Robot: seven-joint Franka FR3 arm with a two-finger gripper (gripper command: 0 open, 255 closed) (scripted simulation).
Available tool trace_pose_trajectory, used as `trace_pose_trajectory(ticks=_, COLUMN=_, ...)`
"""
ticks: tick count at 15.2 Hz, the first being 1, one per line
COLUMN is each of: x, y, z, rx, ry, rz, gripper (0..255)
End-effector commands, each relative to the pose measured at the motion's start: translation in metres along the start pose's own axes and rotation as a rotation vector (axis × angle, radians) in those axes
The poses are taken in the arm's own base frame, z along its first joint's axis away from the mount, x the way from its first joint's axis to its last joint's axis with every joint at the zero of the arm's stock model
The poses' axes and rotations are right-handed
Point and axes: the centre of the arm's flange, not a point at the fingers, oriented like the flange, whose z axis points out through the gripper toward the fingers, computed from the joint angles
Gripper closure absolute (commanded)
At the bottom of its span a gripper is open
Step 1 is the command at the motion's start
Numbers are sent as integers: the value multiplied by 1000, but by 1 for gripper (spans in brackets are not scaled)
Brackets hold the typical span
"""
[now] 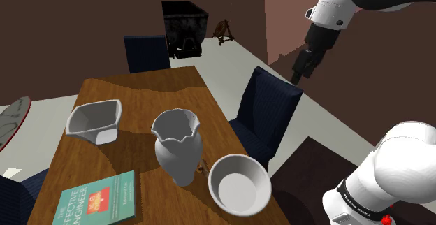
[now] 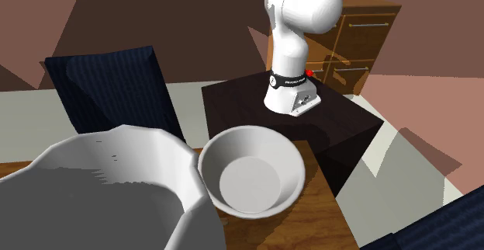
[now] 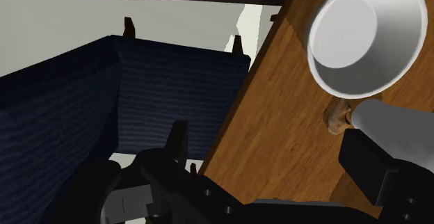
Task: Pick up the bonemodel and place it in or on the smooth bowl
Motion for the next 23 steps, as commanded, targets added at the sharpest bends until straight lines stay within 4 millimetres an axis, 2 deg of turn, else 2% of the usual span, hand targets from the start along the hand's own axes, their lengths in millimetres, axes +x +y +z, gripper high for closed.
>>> trace_pose_trajectory(ticks=1, x=0, y=0, z=0, rx=0, ry=0, rz=0, gripper=0)
trace_pose_trajectory(ticks=12, x=6, y=-101, z=111, rx=-54, ry=63, rz=42, gripper=0)
trace_pose_trajectory(ticks=23, x=22, y=-195, z=227, rx=-109, ry=127, rz=83, gripper=0)
